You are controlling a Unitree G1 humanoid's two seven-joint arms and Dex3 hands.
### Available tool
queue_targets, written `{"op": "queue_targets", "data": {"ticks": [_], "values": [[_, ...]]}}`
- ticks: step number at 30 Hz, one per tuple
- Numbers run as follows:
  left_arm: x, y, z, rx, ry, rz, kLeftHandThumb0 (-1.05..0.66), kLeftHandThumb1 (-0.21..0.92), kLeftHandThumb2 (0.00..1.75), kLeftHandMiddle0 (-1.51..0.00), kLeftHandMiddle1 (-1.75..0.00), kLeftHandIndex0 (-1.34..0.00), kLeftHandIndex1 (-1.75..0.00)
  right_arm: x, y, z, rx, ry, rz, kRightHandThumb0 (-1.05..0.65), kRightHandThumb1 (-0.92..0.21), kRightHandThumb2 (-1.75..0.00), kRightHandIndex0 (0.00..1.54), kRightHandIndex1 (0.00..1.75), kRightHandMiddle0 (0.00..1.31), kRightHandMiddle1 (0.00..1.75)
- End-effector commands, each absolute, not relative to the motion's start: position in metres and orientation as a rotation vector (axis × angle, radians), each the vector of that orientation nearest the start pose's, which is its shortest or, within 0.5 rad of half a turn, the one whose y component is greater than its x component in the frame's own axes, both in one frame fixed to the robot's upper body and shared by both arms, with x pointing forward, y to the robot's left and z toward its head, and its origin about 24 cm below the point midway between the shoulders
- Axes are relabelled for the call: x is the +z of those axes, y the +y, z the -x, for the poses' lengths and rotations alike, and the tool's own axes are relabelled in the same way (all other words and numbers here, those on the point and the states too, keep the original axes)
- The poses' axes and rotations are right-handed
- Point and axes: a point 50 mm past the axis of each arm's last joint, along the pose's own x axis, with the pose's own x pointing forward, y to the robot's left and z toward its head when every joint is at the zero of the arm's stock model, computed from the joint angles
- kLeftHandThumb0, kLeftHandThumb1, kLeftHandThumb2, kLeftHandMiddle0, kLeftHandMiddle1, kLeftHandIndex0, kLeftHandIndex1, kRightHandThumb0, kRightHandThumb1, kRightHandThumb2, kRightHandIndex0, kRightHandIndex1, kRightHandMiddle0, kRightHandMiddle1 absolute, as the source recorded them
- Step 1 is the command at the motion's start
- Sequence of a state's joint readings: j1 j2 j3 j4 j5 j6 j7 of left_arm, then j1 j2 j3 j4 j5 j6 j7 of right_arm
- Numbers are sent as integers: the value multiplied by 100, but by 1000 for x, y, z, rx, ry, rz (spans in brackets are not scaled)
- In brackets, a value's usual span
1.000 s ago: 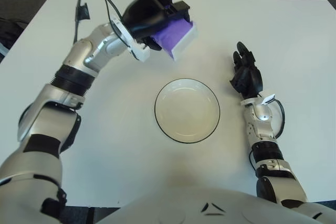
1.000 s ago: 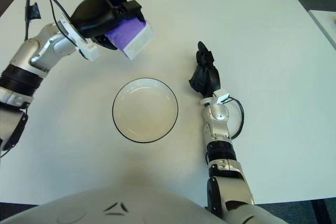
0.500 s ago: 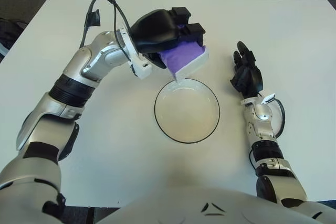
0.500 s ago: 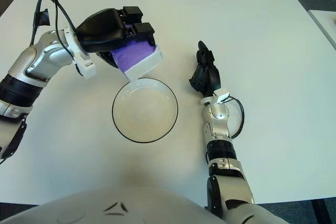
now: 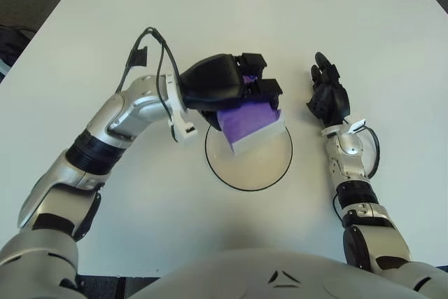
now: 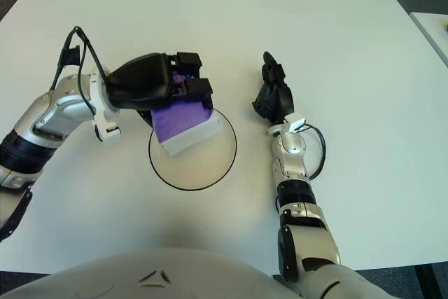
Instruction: Put the tissue paper into the plate.
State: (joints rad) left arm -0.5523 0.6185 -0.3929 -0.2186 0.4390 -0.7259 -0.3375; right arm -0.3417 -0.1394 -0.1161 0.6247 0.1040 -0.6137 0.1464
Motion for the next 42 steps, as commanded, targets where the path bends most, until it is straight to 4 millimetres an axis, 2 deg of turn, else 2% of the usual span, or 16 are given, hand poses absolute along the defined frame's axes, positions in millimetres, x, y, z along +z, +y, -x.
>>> {"op": "queue_targets", "data": {"ticks": [1,2,5,11,21,29,37,42], "values": [[206,76,-221,-954,-1340,-1271,-23,15,149,-103,-175,-65,-171,-20,-196,-257,61,-49,137,-75,-92,-105,1,0,0,19],[206,76,-221,-957,-1351,-1287,-31,24,139,-108,-175,-61,-172,-21,-196,-257,63,-48,143,-77,-92,-105,0,0,0,18],[206,74,-221,-988,-1387,-1322,-40,36,125,-114,-175,-56,-174,-21,-195,-258,60,-43,137,-80,-92,-106,0,0,0,16],[206,74,-220,-1015,-1442,-1347,-43,44,116,-115,-175,-52,-175,-24,-194,-258,46,-36,88,-83,-92,-106,0,0,0,14],[206,73,-222,-1040,-1394,-1379,-42,49,110,-113,-175,-48,-175,-26,-196,-259,-5,10,30,-80,-92,-103,2,1,0,17],[210,72,-226,-1060,-1462,-1443,-43,49,109,-113,-175,-48,-175,-27,-193,-259,-15,18,-2,-78,-92,-101,4,1,0,20],[208,71,-229,-1026,-1513,-1383,-43,49,110,-115,-175,-48,-175,-27,-192,-258,-19,24,0,-77,-92,-101,4,1,0,20],[205,70,-233,-976,-1447,-1312,-43,49,110,-111,-175,-48,-175,-27,-195,-258,9,-3,62,-79,-92,-103,1,0,0,19]]}}
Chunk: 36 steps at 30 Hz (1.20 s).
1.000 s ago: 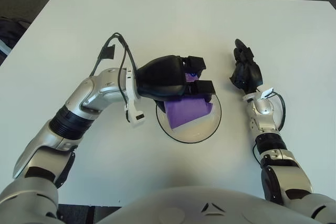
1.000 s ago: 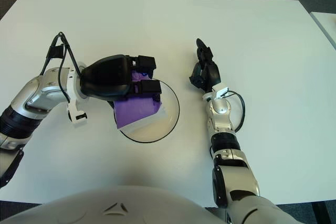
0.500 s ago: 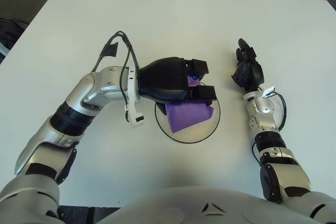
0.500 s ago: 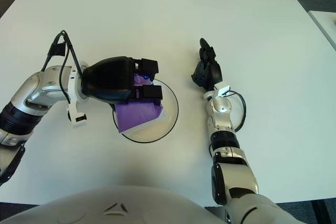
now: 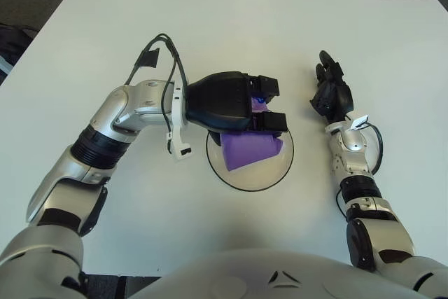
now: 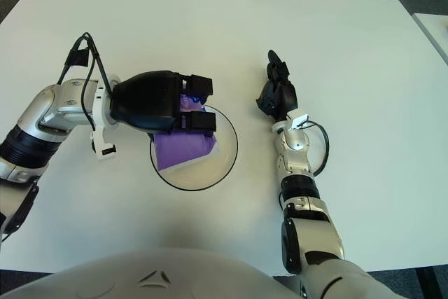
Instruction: Put the tissue paper into the plate.
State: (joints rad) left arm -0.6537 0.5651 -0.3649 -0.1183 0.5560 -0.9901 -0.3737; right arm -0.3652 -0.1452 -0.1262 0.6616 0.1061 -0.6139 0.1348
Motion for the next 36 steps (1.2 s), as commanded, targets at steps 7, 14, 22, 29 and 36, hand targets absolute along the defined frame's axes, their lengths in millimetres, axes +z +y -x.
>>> {"op": "queue_targets", "data": {"ticks": [7,14,22,29,36], "values": [[198,71,-235,-910,-1452,-1496,-73,84,87,-27,-97,-11,-112,-24,-196,-255,26,-54,163,-78,-92,-108,2,1,0,20],[192,72,-238,-861,-1495,-1561,-97,92,104,-15,-13,-1,-38,-25,-197,-246,16,-94,387,-79,-92,-106,2,1,0,15],[188,72,-242,-854,-1522,-1533,-104,92,110,-3,-1,0,-7,-17,-193,-253,53,-134,312,-86,-92,-94,0,0,0,2],[187,72,-245,-858,-1549,-1516,-105,92,106,0,0,0,-3,-12,-190,-252,94,-169,231,-93,-92,-80,0,0,0,0],[185,72,-247,-866,-1561,-1509,-105,92,103,0,0,0,-1,-10,-186,-243,107,-169,165,-97,-92,-76,0,0,0,0]]}}
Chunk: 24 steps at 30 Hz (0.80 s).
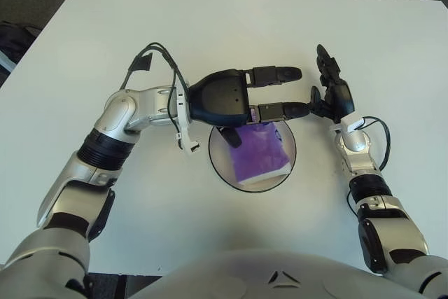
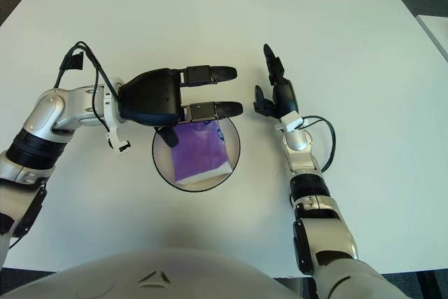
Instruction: Put the tissue paper into the plate.
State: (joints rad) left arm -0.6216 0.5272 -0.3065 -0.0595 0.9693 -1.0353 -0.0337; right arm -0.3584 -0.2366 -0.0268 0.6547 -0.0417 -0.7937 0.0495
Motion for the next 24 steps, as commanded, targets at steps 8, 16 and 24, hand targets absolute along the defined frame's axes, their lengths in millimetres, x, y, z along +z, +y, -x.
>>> {"op": "queue_targets", "data": {"ticks": [8,16,24], "values": [[184,74,-250,-869,-1554,-1515,-105,92,104,0,0,0,0,-11,-183,-249,63,-114,87,-98,-92,-75,0,0,0,0],[185,77,-255,-874,-1534,-1534,-105,92,104,0,0,-1,-1,-14,-184,-254,25,-68,88,-96,-92,-78,0,0,0,0],[189,90,-270,-859,-1420,-1552,-105,92,109,0,0,-1,-3,-20,-186,-253,11,-33,111,-92,-92,-82,0,0,0,0]]}}
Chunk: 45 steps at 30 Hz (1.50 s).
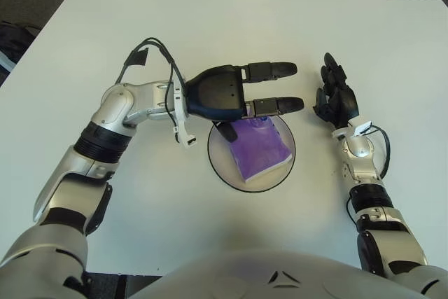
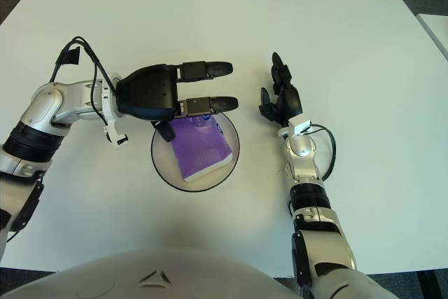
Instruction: Put the tissue paper into the plate.
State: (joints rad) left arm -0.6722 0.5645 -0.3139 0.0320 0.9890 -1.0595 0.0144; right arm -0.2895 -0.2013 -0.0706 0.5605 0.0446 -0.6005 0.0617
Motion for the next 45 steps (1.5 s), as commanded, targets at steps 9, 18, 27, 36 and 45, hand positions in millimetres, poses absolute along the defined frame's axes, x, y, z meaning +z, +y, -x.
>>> {"op": "queue_targets", "data": {"ticks": [9,18,27,36,45], "values": [[197,115,-313,-725,-1174,-1455,-105,92,105,-2,0,0,-13,-27,-186,-256,-22,41,45,-84,-92,-96,0,0,3,3],[197,138,-338,-590,-988,-1227,-104,92,99,-1,0,0,-6,-28,-183,-259,-28,45,-28,-81,-92,-102,3,1,0,17],[185,156,-348,-534,-793,-908,-88,92,102,0,0,0,0,-29,-182,-260,-26,40,-37,-78,-92,-102,5,1,0,21],[183,163,-356,-385,-736,-687,-92,92,113,0,0,0,0,-29,-183,-258,-26,40,-36,-77,-92,-103,5,1,0,22],[170,169,-348,-293,-706,-459,-92,92,118,0,0,0,0,-29,-184,-257,-26,38,-33,-78,-92,-104,5,1,0,23]]}}
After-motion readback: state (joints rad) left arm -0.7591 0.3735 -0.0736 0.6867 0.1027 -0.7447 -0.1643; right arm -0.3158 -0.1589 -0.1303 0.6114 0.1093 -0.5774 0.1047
